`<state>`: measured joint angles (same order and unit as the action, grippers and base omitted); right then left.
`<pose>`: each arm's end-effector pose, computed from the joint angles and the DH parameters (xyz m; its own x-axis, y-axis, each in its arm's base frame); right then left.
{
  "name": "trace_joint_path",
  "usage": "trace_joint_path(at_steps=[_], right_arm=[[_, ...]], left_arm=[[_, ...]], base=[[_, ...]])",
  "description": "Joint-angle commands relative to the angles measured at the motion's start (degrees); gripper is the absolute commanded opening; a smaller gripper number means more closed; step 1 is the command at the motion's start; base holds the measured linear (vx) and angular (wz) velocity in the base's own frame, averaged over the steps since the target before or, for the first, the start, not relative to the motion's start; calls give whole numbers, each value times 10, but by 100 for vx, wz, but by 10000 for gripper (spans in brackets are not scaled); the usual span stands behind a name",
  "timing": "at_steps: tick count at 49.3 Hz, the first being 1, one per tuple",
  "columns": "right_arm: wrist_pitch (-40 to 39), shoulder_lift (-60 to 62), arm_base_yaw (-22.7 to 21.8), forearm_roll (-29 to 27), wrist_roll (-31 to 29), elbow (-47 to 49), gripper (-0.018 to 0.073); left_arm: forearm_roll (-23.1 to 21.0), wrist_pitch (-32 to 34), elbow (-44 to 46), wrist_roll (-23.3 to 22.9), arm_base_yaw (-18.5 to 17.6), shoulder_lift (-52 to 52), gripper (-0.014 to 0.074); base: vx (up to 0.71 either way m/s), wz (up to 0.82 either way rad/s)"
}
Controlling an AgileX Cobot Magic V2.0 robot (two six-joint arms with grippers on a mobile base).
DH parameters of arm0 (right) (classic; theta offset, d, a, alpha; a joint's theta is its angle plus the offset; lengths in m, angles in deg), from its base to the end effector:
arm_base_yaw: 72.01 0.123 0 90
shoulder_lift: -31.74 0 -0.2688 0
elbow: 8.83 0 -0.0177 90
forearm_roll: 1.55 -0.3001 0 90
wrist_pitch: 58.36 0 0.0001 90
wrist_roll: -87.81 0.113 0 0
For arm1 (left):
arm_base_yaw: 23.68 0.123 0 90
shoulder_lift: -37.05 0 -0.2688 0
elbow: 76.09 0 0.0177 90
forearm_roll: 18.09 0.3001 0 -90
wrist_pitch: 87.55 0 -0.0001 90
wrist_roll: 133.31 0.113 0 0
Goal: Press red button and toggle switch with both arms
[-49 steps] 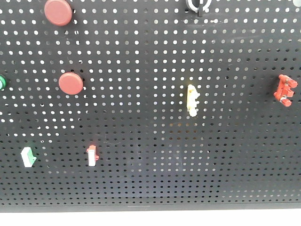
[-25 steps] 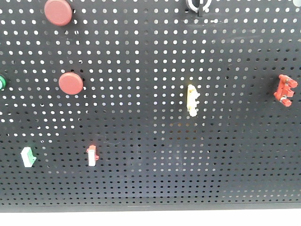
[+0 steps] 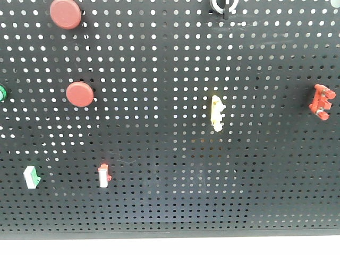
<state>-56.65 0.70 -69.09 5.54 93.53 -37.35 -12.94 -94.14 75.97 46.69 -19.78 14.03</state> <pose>0.1184 0.0056 0.4832 0.4813 0.0007 -0.8766 -0.0362 0.9992 -0.0191 0.0697 0.0059 0.4915 0.5267 0.1253 -0.8407 -0.1241 0.9898 0.0697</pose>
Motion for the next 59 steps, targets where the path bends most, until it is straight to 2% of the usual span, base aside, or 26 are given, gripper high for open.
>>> trace_joint_path(at_steps=[1,10,18,25,27,28,39,43,51,59], right_arm=[[-40,-65,-3,4,-31,42,-4],[-84,-137,-3,3,-36,47,-4],[-108,-154,-3,3,-36,47,-4],[-123,-154,-3,3,-36,47,-4],[-122,-154,-3,3,-36,47,-4],[-121,-154,-3,3,-36,47,-4],[-114,-157,-3,3,-36,47,-4],[-114,-157,-3,3,-36,47,-4],[-112,-157,-3,3,-36,47,-4],[-112,-157,-3,3,-36,47,-4]], left_arm=[[-1,17,36,-9,0,-52,1],[-4,-21,36,-9,0,-133,1],[-52,55,36,0,-13,-191,1],[-52,127,36,12,-67,-229,1],[-52,133,38,12,-82,-238,1],[-52,133,42,12,-102,-248,1],[-48,138,125,13,-232,-336,1],[-48,137,167,15,-262,-376,1],[-52,137,234,15,-301,-452,1],[-52,142,285,14,-314,-522,1]], base=[[0,0],[0,0],[0,0],[0,0],[0,0],[0,0],[0,0],[0,0],[0,0],[0,0]])
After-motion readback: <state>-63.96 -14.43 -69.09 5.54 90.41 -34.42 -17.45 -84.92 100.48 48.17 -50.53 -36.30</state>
